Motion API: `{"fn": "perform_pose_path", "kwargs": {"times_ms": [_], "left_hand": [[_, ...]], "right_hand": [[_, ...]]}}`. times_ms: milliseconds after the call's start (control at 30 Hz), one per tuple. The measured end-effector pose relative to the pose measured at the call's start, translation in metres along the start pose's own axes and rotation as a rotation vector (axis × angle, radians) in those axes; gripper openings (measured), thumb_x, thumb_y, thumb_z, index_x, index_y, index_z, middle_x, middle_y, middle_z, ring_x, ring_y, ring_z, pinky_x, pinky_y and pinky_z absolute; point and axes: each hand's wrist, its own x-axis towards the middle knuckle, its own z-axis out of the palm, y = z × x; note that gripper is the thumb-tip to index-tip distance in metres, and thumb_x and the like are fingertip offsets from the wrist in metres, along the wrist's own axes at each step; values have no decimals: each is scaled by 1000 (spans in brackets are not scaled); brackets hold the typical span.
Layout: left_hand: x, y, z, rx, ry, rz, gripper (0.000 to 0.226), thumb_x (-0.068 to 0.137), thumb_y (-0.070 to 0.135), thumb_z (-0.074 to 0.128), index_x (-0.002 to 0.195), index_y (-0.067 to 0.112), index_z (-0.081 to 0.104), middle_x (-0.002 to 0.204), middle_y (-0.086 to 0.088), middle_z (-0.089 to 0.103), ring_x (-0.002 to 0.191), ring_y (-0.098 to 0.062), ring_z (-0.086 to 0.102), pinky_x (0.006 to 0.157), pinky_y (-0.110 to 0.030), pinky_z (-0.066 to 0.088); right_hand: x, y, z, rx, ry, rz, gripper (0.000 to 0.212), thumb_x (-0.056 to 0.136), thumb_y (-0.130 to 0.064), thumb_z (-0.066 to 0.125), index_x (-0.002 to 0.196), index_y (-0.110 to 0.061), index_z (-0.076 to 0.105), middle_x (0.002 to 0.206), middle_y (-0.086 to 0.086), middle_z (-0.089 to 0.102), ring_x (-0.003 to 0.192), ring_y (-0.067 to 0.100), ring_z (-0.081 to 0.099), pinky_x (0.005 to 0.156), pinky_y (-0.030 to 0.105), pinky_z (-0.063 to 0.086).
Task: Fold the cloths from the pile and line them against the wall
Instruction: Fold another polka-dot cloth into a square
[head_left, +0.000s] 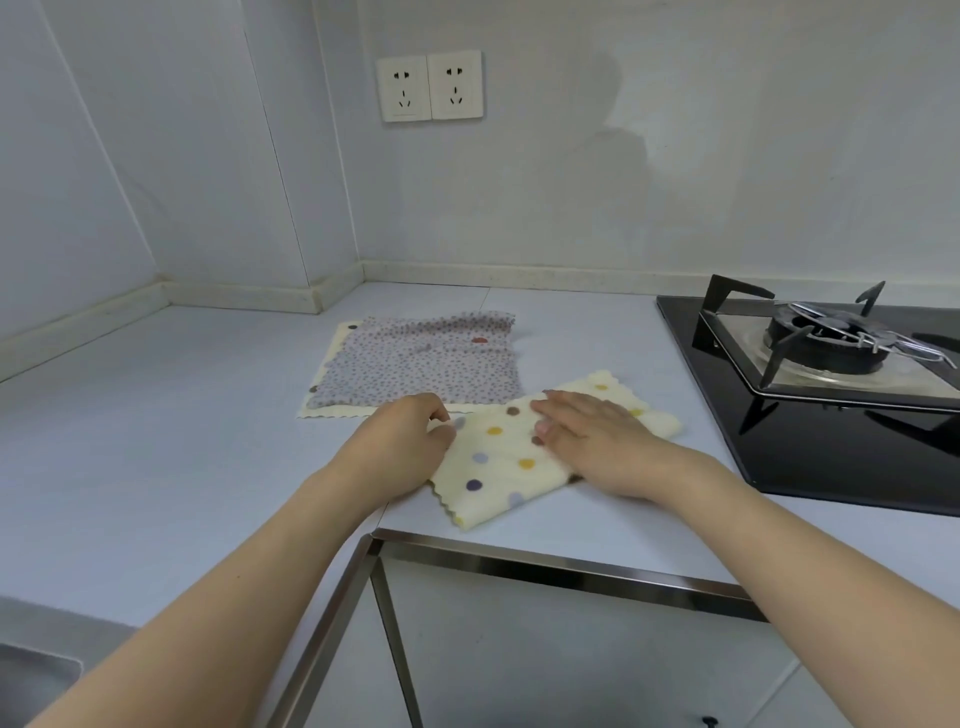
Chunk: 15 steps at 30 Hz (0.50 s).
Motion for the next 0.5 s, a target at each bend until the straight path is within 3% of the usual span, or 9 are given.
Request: {"fn": "perform_pose_path", "kwargs": {"times_ms": [100, 167, 233, 300, 400, 500], "left_hand": [[0, 2, 1, 14, 2, -8, 14, 98, 26, 47, 106, 22, 57, 104, 2, 61, 84, -12, 54, 69, -28, 45], [-4, 5, 4, 214, 82, 41, 18, 96, 19, 46, 112, 22, 54, 107, 1, 58, 91, -18, 52, 75, -32, 43], [-6, 11, 10, 362, 289, 213, 30, 88, 9, 48, 115, 20, 54, 110, 0, 54, 98, -23, 47, 79, -33, 34], [-11, 27, 16, 223, 367, 357, 30, 87, 6, 50, 114, 17, 57, 110, -1, 53, 100, -25, 46, 82, -33, 33], [-16, 40, 34, 103, 170, 330, 33, 97, 27, 44, 127, 16, 49, 130, -1, 47, 119, -22, 41, 100, -34, 32], [-15, 32, 44, 308, -135, 195, 65, 96, 59, 27, 150, 22, 22, 159, 0, 17, 145, -18, 14, 118, -42, 10]], "right_hand": [[2, 15, 0, -70, 27, 39, 52, 102, -48, 15, 152, -34, 13, 161, -10, 4, 147, 9, 0, 120, 36, -1], [2, 18, 1, -112, 38, 43, 54, 101, -50, 15, 153, -34, 10, 162, -9, 2, 148, 12, -1, 120, 37, -1], [2, 18, 2, -124, 32, 45, 56, 100, -53, 16, 153, -34, 9, 162, -9, 0, 148, 13, -3, 120, 38, -2], [3, 18, 3, -134, 27, 45, 59, 98, -57, 17, 153, -36, 8, 162, -9, -1, 148, 14, -4, 119, 40, -3], [5, 22, 3, -129, 11, 57, 60, 97, -60, 17, 152, -39, 7, 161, -10, -3, 148, 16, -6, 119, 41, -4], [8, 25, 3, -135, 3, 74, 59, 96, -62, 14, 151, -43, 4, 161, -10, -5, 148, 18, -8, 119, 43, -5]]}}
